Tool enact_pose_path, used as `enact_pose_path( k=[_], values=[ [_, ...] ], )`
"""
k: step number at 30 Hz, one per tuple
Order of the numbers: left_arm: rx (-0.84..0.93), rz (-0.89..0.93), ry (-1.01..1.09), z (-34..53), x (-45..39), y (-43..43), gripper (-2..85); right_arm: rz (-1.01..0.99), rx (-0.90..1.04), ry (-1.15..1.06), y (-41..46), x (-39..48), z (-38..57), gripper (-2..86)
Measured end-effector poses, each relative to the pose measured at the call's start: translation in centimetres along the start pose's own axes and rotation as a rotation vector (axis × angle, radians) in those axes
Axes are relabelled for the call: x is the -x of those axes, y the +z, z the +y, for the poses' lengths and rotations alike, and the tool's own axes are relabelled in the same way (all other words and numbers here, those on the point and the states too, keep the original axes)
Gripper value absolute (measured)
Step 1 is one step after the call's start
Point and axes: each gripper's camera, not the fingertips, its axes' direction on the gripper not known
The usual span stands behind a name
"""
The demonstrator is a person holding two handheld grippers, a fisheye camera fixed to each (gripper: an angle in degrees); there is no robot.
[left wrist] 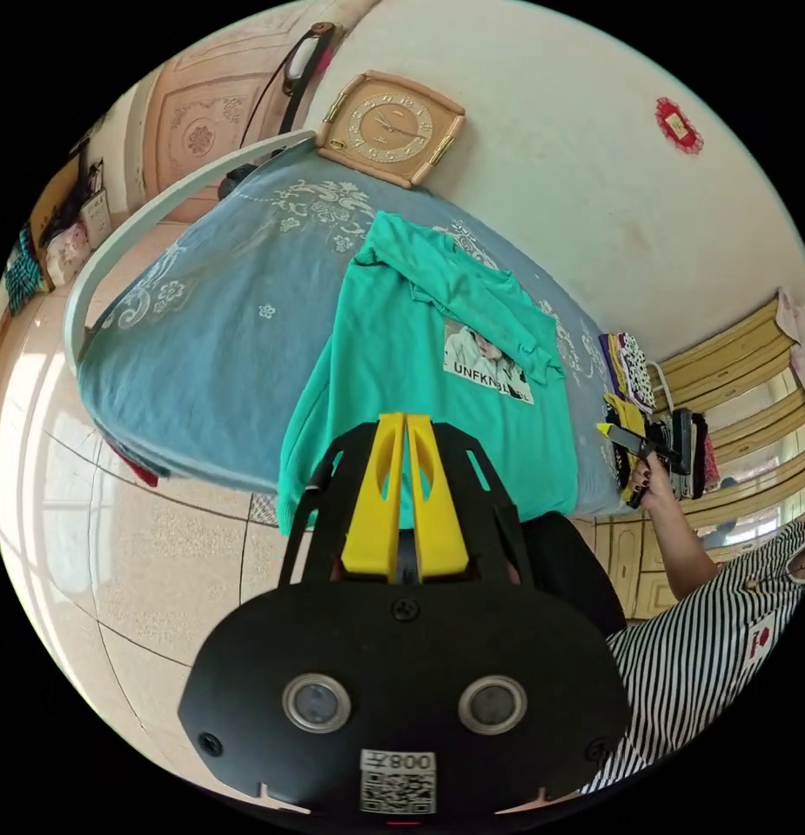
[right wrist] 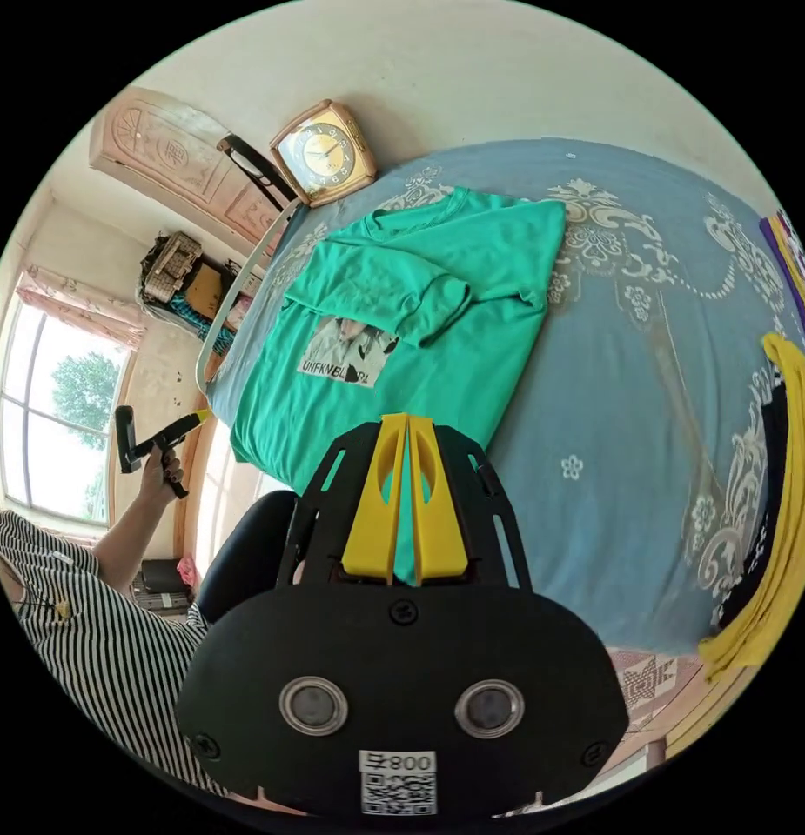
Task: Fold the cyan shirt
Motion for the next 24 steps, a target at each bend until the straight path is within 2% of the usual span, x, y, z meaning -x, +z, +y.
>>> enact_pose_path(
  k=[9, 24],
  values=[
    [0.099, 0.076, -0.188, 7.0, 9.4, 0.2, 3.5, -0.170, 0.021, 0.228, -4.1, -1.8, 16.5, 1.9],
    [0.264, 0.048, -0.171, 4.9, 17.8, 3.3, 8.3, -0.246, 0.081, 0.356, -1.6, -0.7, 22.0, 6.8]
  ],
)
